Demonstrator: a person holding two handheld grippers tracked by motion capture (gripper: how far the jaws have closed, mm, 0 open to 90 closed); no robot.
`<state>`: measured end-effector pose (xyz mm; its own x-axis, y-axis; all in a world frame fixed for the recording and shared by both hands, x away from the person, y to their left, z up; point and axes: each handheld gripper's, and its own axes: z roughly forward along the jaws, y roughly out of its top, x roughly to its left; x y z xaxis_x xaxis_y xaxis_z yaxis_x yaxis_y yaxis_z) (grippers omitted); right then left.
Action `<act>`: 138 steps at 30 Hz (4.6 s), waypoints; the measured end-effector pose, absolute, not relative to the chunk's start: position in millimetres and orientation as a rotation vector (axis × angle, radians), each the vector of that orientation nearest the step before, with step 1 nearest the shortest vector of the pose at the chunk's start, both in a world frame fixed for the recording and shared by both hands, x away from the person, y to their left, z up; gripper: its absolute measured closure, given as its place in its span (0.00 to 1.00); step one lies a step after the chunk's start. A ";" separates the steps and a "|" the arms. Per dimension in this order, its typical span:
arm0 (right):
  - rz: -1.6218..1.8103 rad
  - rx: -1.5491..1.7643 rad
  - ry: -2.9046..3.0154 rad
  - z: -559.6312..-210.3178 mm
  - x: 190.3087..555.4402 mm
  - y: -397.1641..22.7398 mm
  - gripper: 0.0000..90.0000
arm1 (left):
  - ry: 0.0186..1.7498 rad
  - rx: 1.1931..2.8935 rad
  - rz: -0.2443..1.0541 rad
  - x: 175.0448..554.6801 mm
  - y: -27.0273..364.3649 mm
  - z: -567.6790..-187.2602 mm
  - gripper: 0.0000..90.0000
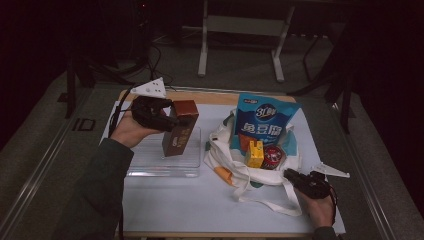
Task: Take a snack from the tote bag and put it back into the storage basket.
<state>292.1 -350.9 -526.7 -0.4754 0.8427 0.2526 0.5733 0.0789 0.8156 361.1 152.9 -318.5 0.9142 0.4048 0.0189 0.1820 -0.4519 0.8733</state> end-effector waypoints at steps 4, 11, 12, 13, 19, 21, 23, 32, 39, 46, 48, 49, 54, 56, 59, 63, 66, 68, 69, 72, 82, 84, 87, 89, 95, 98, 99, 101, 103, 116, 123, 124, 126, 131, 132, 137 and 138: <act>1.347 1.415 2.078 -526.5 292.1 -350.9 0.85 | 0.409 2.088 0.281 360.9 152.6 -318.9 0.48; 1.347 1.414 2.078 -526.6 292.1 -350.8 0.85 | 0.394 2.141 0.273 360.0 147.6 -321.8 0.48; 1.347 1.414 2.078 -526.6 292.1 -350.9 0.85 | 0.392 2.153 0.276 360.3 147.0 -322.4 0.48; 1.347 1.414 2.078 -526.6 292.1 -350.9 0.85 | 0.393 2.163 0.277 360.4 146.4 -323.3 0.48; 1.347 1.414 2.079 -526.5 292.1 -350.9 0.85 | 0.390 2.213 0.273 361.2 144.5 -327.2 0.48; 1.346 1.414 2.080 -526.4 292.1 -350.8 0.85 | 0.387 2.225 0.275 361.5 143.9 -327.9 0.48; 1.346 1.415 2.080 -526.4 292.1 -350.8 0.85 | 0.384 2.246 0.273 361.9 142.8 -328.8 0.48; 1.344 1.413 2.081 -526.3 292.0 -350.8 0.85 | 0.369 2.318 0.266 363.1 139.3 -334.5 0.48; 1.341 1.413 2.084 -525.9 291.8 -350.6 0.85 | 0.358 2.373 0.254 364.3 136.8 -340.2 0.48; 1.341 1.414 2.083 -526.0 291.8 -350.6 0.85 | 0.366 2.424 0.236 367.4 136.1 -347.5 0.48; 1.341 1.414 2.084 -526.0 291.8 -350.6 0.85 | 0.368 2.435 0.234 367.9 136.0 -351.1 0.48; 1.341 1.413 2.084 -526.0 291.8 -350.6 0.85 | 0.369 2.442 0.236 368.5 136.0 -352.9 0.48; 1.340 1.412 2.085 -526.1 291.8 -350.7 0.85 | 0.373 2.497 0.225 371.5 133.9 -363.0 0.48; 1.340 1.414 2.085 -526.0 291.8 -350.6 0.85 | 0.375 2.518 0.223 372.4 131.9 -366.1 0.48; 1.340 1.414 2.085 -525.9 291.7 -350.6 0.85 | 0.370 2.536 0.211 373.7 129.3 -370.0 0.48; 1.339 1.412 2.086 -525.8 291.7 -350.6 0.85 | 0.373 2.548 0.201 374.8 127.0 -376.7 0.48; 1.339 1.411 2.086 -525.7 291.6 -350.7 0.85 | 0.374 2.567 0.188 376.0 125.6 -381.9 0.48; 1.339 1.411 2.086 -525.7 291.6 -350.7 0.85 | 0.370 2.582 0.181 376.5 124.5 -385.0 0.47; 1.338 1.411 2.086 -525.7 291.6 -350.7 0.85 | 0.373 2.584 0.178 376.4 123.9 -386.7 0.47; 1.338 1.410 2.086 -525.7 291.6 -350.7 0.85 | 0.363 2.606 0.173 376.9 122.2 -391.5 0.47; 1.336 1.411 2.085 -525.5 291.5 -350.6 0.84 | 0.311 2.632 0.129 374.1 111.1 -396.6 0.46; 1.336 1.411 2.085 -525.4 291.5 -350.5 0.84 | 0.308 2.638 0.117 374.6 109.2 -397.6 0.46; 1.336 1.412 2.085 -525.2 291.5 -350.5 0.84 | 0.308 2.637 0.109 375.2 107.4 -399.5 0.46; 1.336 1.412 2.084 -525.2 291.5 -350.5 0.84 | 0.317 2.635 0.103 376.2 107.1 -400.4 0.45; 1.335 1.413 2.083 -525.1 291.5 -350.4 0.84 | 0.354 2.616 0.068 377.4 107.2 -403.3 0.43; 1.333 1.413 2.083 -525.1 291.5 -350.3 0.84 | 0.356 2.611 0.054 377.4 106.5 -405.2 0.42; 1.332 1.413 2.083 -525.1 291.5 -350.3 0.84 | 0.357 2.614 0.051 377.4 106.0 -405.6 0.42; 1.333 1.413 2.083 -525.1 291.5 -350.3 0.84 | 0.352 2.619 0.042 377.7 105.2 -406.4 0.42; 1.334 1.413 2.083 -525.1 291.5 -350.4 0.84 | 0.359 2.620 0.040 378.2 104.6 -407.7 0.42; 1.342 1.417 2.081 -525.1 291.6 -351.1 0.83 | 0.394 2.647 -0.021 380.2 104.3 -420.0 0.39; 1.343 1.420 2.080 -525.2 291.6 -351.1 0.83 | 0.407 2.636 -0.046 381.1 102.7 -425.1 0.38; 1.344 1.420 2.079 -525.2 291.6 -351.2 0.83 | 0.408 2.645 -0.046 381.2 102.0 -426.2 0.38; 1.343 1.419 2.079 -525.2 291.6 -351.2 0.83 | 0.410 2.654 -0.045 381.4 101.1 -428.4 0.38; 1.343 1.418 2.081 -525.0 291.6 -351.4 0.82 | 0.420 2.658 -0.061 381.5 99.3 -433.4 0.36; 1.343 1.418 2.080 -524.9 291.6 -351.4 0.82 | 0.423 2.664 -0.067 381.6 98.9 -434.9 0.36; 1.345 1.418 2.080 -524.8 291.4 -351.6 0.81 | 0.428 2.662 -0.084 381.3 98.4 -440.6 0.33; 1.345 1.418 2.080 -524.8 291.5 -351.5 0.81 | 0.429 2.659 -0.088 381.0 97.9 -441.2 0.32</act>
